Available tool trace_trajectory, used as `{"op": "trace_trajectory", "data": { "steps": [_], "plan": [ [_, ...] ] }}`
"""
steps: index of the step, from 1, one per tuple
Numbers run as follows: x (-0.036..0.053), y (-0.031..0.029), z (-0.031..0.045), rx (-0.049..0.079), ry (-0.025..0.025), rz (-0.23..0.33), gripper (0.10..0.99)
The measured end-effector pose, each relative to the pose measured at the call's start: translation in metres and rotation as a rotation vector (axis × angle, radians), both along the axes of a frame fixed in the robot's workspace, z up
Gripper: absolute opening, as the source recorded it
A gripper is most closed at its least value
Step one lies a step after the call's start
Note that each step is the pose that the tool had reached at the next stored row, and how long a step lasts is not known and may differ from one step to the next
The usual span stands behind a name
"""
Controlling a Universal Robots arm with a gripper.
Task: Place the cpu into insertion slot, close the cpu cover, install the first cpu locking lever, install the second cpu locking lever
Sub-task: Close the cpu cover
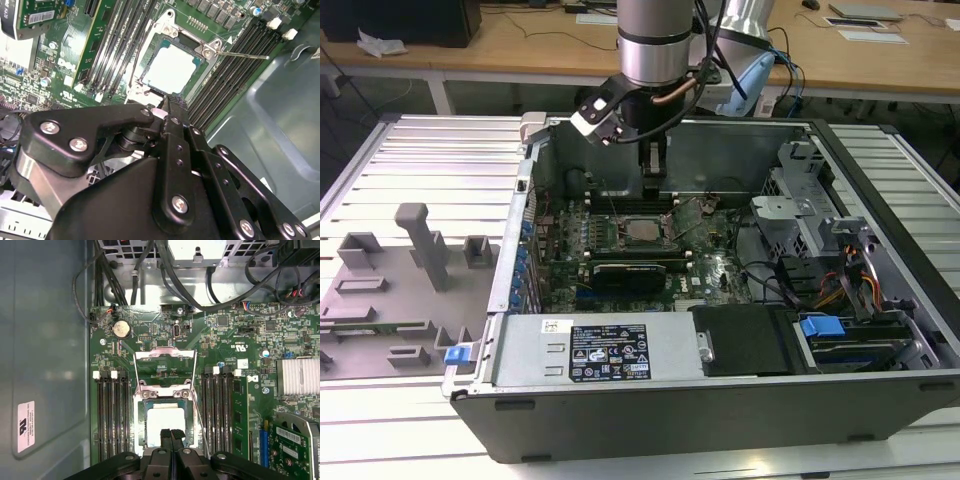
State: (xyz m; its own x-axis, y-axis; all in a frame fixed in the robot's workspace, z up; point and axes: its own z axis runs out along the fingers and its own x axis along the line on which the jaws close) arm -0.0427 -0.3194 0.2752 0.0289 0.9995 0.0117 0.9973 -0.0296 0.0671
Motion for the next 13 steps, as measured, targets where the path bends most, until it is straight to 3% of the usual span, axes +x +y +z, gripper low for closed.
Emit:
{"op": "trace_trajectory", "data": {
  "steps": [3,13],
  "plan": [
    [0.0014,0.0000,0.0002,0.000,0.0002,0.000,0.106],
    [0.0198,0.0000,0.0002,0.000,0.0001,0.000,0.106]
  ]
}}
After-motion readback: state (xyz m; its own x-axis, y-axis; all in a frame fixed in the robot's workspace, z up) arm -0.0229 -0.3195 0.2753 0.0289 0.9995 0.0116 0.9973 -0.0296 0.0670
